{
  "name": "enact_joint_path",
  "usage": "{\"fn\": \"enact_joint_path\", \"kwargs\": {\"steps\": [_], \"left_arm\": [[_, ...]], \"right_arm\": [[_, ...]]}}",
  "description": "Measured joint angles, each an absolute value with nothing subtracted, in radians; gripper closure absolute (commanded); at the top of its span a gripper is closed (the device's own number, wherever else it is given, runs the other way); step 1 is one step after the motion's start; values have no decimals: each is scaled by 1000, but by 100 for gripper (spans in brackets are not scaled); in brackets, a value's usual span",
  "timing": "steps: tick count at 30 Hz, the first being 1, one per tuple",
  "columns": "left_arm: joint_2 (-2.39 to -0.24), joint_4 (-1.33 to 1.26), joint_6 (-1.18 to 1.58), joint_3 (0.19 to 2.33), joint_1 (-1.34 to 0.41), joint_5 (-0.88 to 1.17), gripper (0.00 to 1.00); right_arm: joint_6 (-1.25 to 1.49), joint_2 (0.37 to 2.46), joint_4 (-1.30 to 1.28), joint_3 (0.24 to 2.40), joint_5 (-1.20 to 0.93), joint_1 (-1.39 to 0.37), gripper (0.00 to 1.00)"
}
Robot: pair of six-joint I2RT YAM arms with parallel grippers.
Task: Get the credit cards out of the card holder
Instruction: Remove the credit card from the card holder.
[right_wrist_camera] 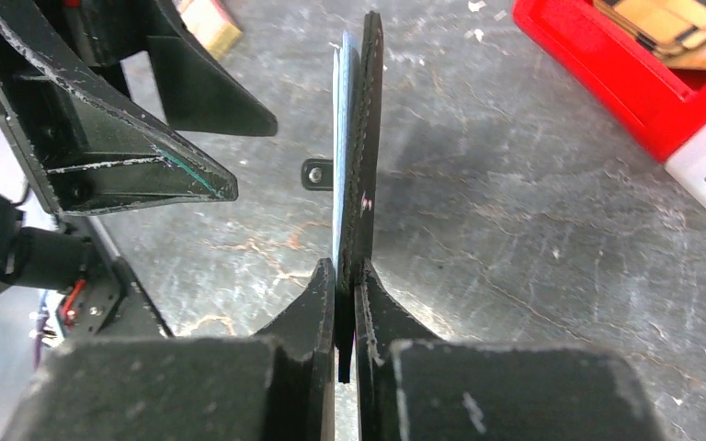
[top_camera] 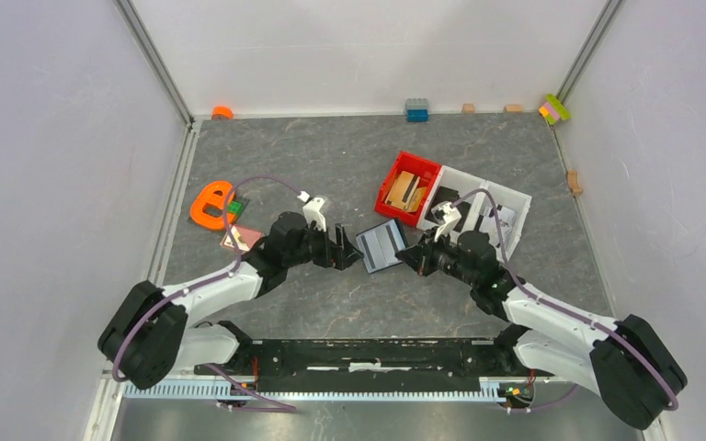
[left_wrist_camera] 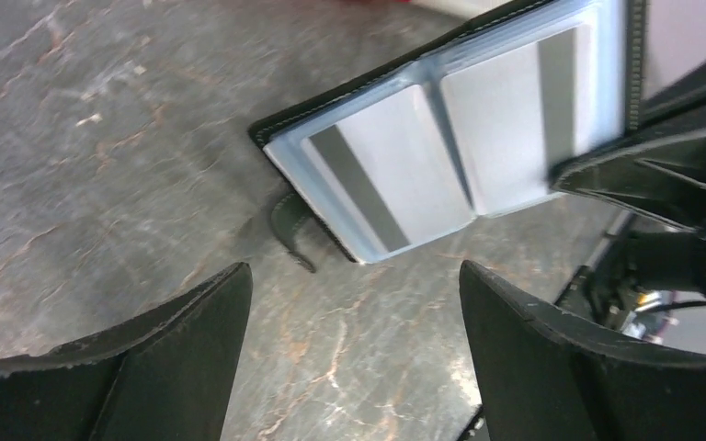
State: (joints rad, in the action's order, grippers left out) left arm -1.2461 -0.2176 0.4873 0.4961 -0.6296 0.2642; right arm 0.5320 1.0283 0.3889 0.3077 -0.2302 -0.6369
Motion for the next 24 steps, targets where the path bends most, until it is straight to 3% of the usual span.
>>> {"fn": "enact_joint_path", "kwargs": {"steps": [18,24], "left_arm": [[-1110,-577,573,355,-630,455,12],[-1100,-649,600,350,-629,505,41]], "right_arm": [[639,738,660,183,-374,-633,100],[657,739,695,181,-395,-633,100]]}}
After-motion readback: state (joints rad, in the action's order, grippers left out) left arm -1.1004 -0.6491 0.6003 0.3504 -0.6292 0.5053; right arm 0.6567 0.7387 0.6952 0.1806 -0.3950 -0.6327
